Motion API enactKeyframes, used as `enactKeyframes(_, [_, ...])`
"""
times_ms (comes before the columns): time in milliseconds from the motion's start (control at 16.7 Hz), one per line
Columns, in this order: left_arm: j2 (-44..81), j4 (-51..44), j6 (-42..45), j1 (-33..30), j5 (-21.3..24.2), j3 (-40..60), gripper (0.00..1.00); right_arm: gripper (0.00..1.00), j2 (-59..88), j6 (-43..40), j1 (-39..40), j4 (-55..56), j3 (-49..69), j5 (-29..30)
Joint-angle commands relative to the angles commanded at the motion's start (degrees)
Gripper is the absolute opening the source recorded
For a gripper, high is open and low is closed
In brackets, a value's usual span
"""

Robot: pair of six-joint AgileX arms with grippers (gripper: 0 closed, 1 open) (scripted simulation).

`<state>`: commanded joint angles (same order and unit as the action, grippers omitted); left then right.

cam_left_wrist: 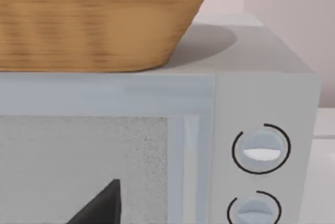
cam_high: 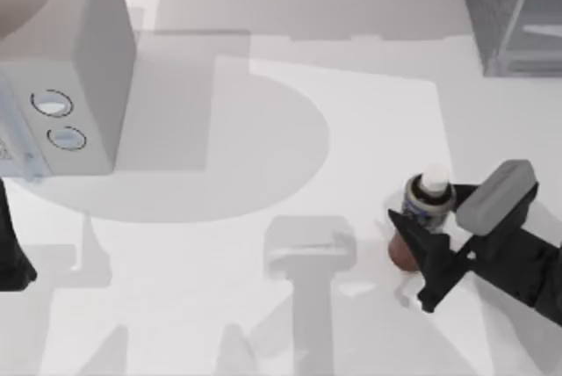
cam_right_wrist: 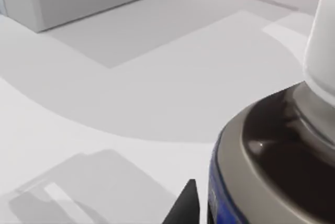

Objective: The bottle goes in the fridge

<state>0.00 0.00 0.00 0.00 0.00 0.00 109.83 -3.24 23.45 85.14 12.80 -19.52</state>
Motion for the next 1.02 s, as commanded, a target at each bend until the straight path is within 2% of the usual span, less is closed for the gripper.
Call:
enactKeyframes(540, [0.0, 0.0, 0.0, 0.0, 0.0, 0.0, 1.00, 0.01, -0.9, -0.3, -0.9, -0.9, -0.1, -0.8])
enactKeyframes(720, [0.0, 0.0, 0.0, 0.0, 0.0, 0.0, 1.00, 0.01, -6.3, -2.0, -6.4, -6.6, -0.3, -5.8])
enactKeyframes(1020, [0.0, 0.0, 0.0, 0.0, 0.0, 0.0, 1.00, 0.01, -20.8, -5.9, -20.4, -24.1, -0.7, -20.0])
